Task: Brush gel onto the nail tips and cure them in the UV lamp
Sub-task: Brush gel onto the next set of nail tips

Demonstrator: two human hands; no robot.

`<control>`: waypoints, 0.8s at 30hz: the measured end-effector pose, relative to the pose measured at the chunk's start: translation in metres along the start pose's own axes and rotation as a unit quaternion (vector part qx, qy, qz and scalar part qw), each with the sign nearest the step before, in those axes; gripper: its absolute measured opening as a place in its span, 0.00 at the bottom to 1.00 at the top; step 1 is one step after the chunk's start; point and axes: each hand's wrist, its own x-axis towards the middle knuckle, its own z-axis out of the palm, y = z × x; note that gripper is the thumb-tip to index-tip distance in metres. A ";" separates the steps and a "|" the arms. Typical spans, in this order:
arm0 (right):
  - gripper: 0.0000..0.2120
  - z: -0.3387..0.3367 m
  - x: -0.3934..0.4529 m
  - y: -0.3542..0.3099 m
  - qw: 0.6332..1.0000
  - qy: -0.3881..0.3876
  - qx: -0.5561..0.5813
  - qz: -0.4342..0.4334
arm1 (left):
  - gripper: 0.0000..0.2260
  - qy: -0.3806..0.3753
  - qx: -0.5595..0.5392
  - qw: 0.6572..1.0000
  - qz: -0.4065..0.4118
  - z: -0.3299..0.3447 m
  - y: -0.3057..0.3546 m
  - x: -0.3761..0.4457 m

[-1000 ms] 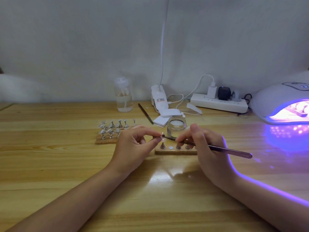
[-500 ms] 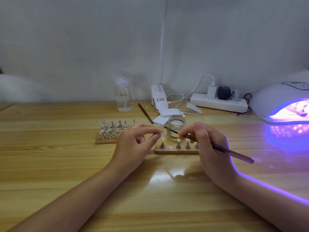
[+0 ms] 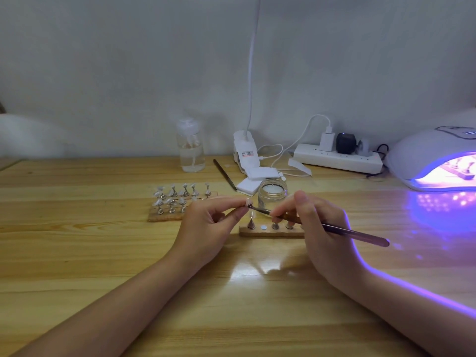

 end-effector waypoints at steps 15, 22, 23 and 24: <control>0.17 0.000 0.000 -0.002 0.999 -0.003 -0.039 -0.011 | 0.09 -0.012 0.023 0.999 0.027 0.000 -0.004 0.001; 0.20 -0.002 0.000 -0.001 1.000 0.028 0.012 0.001 | 0.09 0.006 0.031 0.999 0.028 0.002 -0.002 0.000; 0.19 -0.002 0.001 -0.001 0.999 0.031 0.008 -0.005 | 0.09 0.004 0.033 0.999 0.031 0.002 -0.002 0.000; 0.18 -0.002 0.001 -0.001 0.999 0.032 -0.004 -0.010 | 0.10 0.001 0.037 0.999 0.035 0.002 -0.001 0.000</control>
